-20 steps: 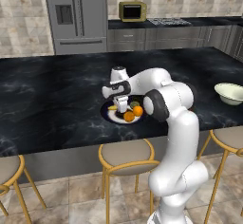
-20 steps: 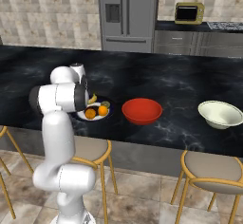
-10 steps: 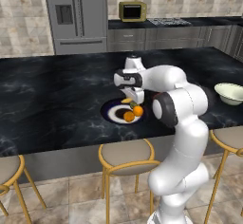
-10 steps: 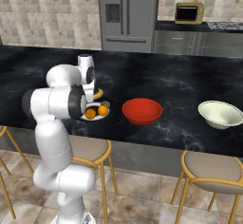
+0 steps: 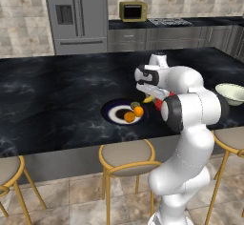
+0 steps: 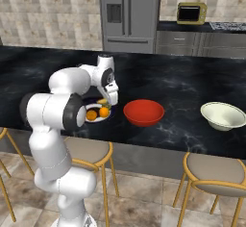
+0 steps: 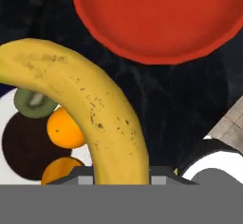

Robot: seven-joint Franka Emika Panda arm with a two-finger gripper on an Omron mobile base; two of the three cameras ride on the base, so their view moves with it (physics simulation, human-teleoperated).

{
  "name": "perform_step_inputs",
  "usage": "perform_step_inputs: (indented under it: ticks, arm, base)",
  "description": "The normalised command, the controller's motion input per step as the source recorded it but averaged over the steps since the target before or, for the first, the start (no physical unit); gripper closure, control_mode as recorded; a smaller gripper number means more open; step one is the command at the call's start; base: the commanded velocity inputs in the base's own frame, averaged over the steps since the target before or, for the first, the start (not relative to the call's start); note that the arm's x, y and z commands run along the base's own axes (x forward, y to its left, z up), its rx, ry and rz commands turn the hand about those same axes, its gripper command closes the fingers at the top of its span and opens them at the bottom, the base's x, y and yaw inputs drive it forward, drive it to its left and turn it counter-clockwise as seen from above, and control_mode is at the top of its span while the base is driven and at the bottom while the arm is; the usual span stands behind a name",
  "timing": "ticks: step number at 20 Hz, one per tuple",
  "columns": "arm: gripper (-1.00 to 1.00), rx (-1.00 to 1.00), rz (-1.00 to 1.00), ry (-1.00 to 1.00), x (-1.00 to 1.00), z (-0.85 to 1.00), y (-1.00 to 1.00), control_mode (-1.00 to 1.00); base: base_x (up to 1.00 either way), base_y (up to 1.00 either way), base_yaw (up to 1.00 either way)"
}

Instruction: Take the fruits from the plate on the dining counter and place two fruits in each bowl.

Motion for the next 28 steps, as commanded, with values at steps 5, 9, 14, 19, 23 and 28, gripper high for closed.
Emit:
perform_step_inputs:
  ticks: [5, 9, 14, 19, 23, 28]
  arm:
    - [1.0, 0.0, 0.35, 0.0, -0.19, 0.04, -0.85, -1.0]
    - [1.0, 0.0, 0.39, 0.0, -0.04, 0.0, -0.82, -1.0]
    - [1.0, 0.0, 0.3, -0.03, 0.01, 0.0, -0.72, -1.0]
    - [1.0, 0.0, 0.19, -0.12, 0.19, -0.08, -0.37, -1.0]
    - [1.0, 0.0, 0.17, -0.18, 0.19, -0.26, -0.09, -1.0]
    - [1.0, 0.0, 0.13, -0.14, 0.27, -0.26, -0.07, -1.0]
  base:
    - [0.0, 0.0, 0.0]
    - [0.0, 0.0, 0.0]
    - [0.0, 0.0, 0.0]
    - [0.0, 0.0, 0.0]
    - [0.0, 0.0, 0.0]
    - [0.0, 0.0, 0.0]
